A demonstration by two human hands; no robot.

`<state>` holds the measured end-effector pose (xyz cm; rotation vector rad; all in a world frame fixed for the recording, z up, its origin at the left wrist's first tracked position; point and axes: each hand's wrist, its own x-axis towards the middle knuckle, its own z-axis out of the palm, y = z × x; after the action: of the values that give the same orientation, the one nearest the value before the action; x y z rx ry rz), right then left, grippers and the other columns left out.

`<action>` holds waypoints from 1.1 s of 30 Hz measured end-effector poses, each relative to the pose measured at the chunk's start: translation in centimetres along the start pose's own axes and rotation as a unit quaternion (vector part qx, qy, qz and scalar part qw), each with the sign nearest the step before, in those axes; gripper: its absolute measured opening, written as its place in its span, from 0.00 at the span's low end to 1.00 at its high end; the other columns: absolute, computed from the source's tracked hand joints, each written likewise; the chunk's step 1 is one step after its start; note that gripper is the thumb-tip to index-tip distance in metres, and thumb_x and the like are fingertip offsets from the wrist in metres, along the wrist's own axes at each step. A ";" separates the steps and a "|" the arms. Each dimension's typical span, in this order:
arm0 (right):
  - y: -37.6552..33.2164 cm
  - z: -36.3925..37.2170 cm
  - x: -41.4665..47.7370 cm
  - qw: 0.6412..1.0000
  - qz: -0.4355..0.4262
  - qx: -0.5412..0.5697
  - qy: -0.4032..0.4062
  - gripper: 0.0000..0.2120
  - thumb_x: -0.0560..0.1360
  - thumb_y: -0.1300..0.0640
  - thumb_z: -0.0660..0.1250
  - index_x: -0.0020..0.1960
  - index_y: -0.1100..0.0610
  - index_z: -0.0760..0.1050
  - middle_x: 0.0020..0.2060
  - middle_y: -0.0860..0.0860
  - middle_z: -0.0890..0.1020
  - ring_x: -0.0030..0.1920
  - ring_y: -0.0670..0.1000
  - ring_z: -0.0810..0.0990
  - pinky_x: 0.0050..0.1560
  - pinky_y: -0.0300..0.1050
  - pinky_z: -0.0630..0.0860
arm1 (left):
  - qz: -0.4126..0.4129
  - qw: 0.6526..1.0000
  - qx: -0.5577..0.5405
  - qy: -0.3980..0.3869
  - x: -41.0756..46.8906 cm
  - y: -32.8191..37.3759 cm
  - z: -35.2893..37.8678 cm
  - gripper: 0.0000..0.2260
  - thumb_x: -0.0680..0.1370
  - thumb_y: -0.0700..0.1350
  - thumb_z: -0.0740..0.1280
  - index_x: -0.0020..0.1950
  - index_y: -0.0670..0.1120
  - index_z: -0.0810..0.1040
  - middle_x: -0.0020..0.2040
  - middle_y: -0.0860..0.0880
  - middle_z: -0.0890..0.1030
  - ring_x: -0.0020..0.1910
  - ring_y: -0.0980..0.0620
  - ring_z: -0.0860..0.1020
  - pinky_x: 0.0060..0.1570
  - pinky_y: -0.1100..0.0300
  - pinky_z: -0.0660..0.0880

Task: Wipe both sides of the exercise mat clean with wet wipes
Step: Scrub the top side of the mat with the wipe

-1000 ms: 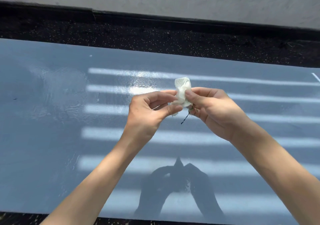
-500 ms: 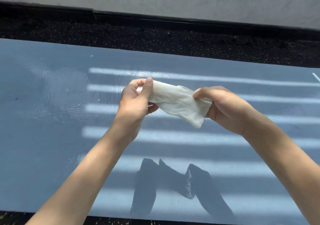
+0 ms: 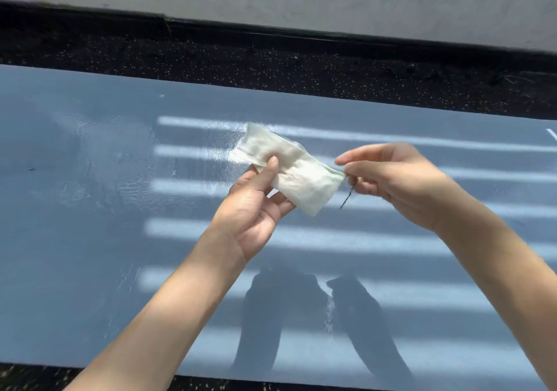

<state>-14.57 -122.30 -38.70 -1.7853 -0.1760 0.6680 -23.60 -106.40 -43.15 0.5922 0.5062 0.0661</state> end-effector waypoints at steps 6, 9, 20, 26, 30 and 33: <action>-2.8 0.1 -1.5 0.995 -0.088 0.042 -0.010 0.06 0.75 0.69 0.66 0.46 0.62 0.80 0.34 0.52 0.78 0.33 0.46 0.76 0.38 0.34 0.76 | 0.023 0.993 0.115 0.001 -0.1 -0.5 0.1 0.09 0.82 0.38 0.60 0.60 0.38 0.76 0.53 0.42 0.83 0.50 0.45 0.80 0.51 0.53 0.80; -3.5 0.4 -2.0 0.992 -0.107 0.068 -0.019 0.07 0.74 0.70 0.66 0.45 0.60 0.81 0.33 0.50 0.80 0.34 0.46 0.77 0.40 0.34 0.77 | 0.061 0.975 0.215 -0.008 -0.1 -0.9 0.0 0.13 0.81 0.34 0.61 0.66 0.36 0.73 0.59 0.38 0.81 0.52 0.47 0.81 0.50 0.56 0.80; -1.9 -0.2 -0.4 0.977 -0.068 0.157 0.129 0.04 0.75 0.70 0.67 0.47 0.65 0.79 0.39 0.57 0.79 0.37 0.49 0.80 0.46 0.38 0.79 | 0.117 0.941 0.258 -0.184 -1.1 -0.2 0.6 0.16 0.76 0.39 0.65 0.63 0.49 0.74 0.53 0.52 0.83 0.50 0.51 0.83 0.50 0.56 0.80; -1.8 1.2 -1.5 0.986 0.007 0.159 -0.057 0.11 0.79 0.63 0.61 0.54 0.68 0.79 0.52 0.61 0.83 0.50 0.54 0.82 0.55 0.50 0.78 | 0.159 0.942 0.271 -0.121 -1.0 -0.7 1.2 0.19 0.78 0.33 0.68 0.65 0.48 0.73 0.58 0.46 0.81 0.49 0.48 0.83 0.53 0.48 0.81; -2.0 1.1 -1.7 0.982 0.010 0.164 -0.092 0.14 0.75 0.59 0.66 0.56 0.67 0.78 0.52 0.59 0.83 0.53 0.54 0.83 0.56 0.47 0.79 | 0.170 0.936 0.296 -0.085 -1.1 -0.9 1.0 0.19 0.76 0.38 0.71 0.65 0.50 0.73 0.60 0.43 0.81 0.52 0.46 0.84 0.54 0.42 0.80; -1.7 1.0 -1.7 0.990 0.006 0.116 -0.074 0.14 0.71 0.69 0.68 0.56 0.68 0.78 0.50 0.61 0.84 0.50 0.56 0.83 0.53 0.47 0.80 | 0.198 0.920 0.333 -0.054 -1.3 -1.1 1.0 0.24 0.76 0.39 0.73 0.67 0.52 0.68 0.57 0.45 0.82 0.49 0.47 0.84 0.51 0.48 0.81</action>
<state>-16.11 -121.63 -36.68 -1.5154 -0.1791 0.7971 -24.32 -108.09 -42.49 1.3579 0.2845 0.2509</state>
